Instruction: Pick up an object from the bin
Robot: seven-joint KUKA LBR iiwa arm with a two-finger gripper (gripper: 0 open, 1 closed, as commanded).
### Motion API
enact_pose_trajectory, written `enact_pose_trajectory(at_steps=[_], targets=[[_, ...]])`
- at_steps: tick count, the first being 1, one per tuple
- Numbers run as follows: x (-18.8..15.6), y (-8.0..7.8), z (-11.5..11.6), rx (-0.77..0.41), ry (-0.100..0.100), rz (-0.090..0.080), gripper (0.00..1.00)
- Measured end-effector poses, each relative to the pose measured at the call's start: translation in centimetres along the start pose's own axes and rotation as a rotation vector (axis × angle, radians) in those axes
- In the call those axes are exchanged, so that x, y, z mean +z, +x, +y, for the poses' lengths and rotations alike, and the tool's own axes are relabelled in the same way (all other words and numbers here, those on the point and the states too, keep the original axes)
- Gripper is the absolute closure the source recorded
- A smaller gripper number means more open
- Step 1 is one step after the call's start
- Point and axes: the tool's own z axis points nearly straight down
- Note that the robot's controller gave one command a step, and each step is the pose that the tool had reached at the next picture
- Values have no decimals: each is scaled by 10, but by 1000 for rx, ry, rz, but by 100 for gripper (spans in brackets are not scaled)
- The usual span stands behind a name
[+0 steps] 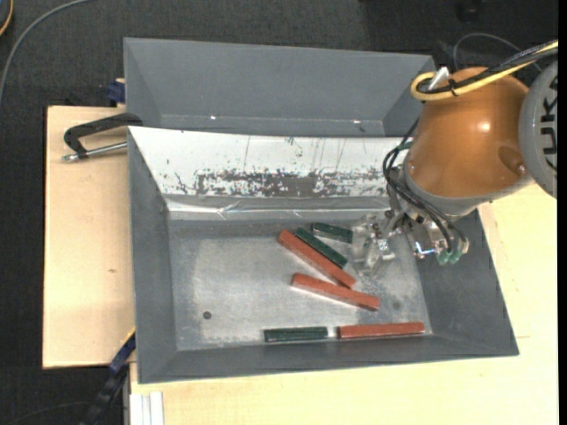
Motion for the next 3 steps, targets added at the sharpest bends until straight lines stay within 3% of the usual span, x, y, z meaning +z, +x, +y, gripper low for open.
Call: enact_pose_trajectory(at_steps=[1, 2, 3], targets=[[0, 0, 0, 0, 0, 1, 0], [115, -20, 21, -27, -4, 12, 0], [147, 6, -16, 14, -1, 0, 0]])
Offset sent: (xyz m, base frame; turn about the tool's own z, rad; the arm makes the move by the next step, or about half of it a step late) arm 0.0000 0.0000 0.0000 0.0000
